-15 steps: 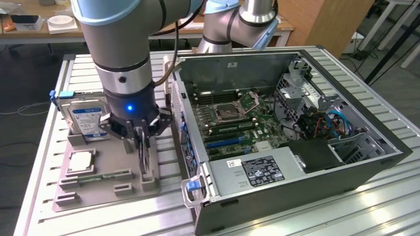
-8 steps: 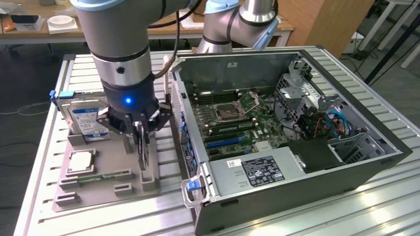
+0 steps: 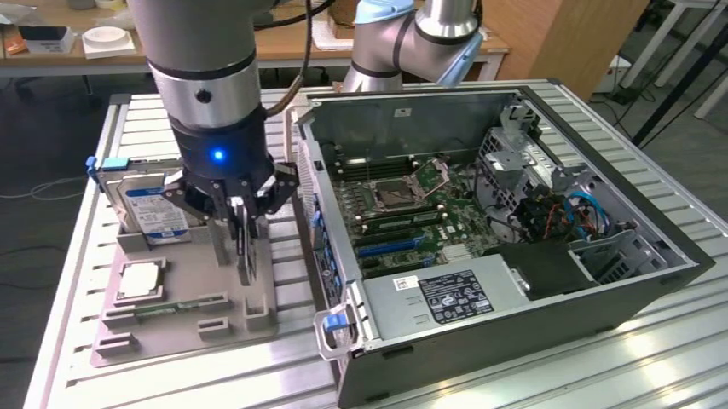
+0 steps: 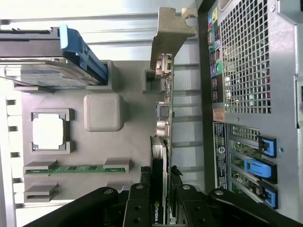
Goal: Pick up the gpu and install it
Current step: 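Pick up the gpu and move the gpu toward the slot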
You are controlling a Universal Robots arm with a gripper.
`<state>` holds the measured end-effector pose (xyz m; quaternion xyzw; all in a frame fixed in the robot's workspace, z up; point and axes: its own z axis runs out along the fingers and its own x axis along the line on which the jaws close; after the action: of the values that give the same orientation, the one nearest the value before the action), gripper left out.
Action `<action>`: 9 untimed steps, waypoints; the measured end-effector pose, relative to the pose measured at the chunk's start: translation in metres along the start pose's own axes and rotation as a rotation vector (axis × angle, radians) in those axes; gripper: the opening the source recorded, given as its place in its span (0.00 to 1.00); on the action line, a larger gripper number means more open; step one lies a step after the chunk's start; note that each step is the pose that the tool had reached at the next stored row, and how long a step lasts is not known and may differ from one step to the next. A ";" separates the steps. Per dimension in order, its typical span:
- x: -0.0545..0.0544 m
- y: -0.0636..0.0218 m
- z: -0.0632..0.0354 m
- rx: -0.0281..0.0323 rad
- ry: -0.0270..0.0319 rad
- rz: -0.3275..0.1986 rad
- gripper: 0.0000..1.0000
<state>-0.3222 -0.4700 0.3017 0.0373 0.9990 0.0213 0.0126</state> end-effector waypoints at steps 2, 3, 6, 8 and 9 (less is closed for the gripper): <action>0.000 0.0002 -0.0055 0.0000 0.0000 0.000 0.26; 0.000 0.0004 -0.0087 0.0000 0.0000 0.000 0.26; 0.000 0.0007 -0.0171 0.0000 0.0000 0.000 0.26; -0.001 0.0010 -0.0224 0.0000 0.0000 0.000 0.26; -0.001 0.0011 -0.0253 0.0000 0.0000 0.000 0.26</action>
<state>-0.3223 -0.4699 0.3271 0.0373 0.9990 0.0213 0.0126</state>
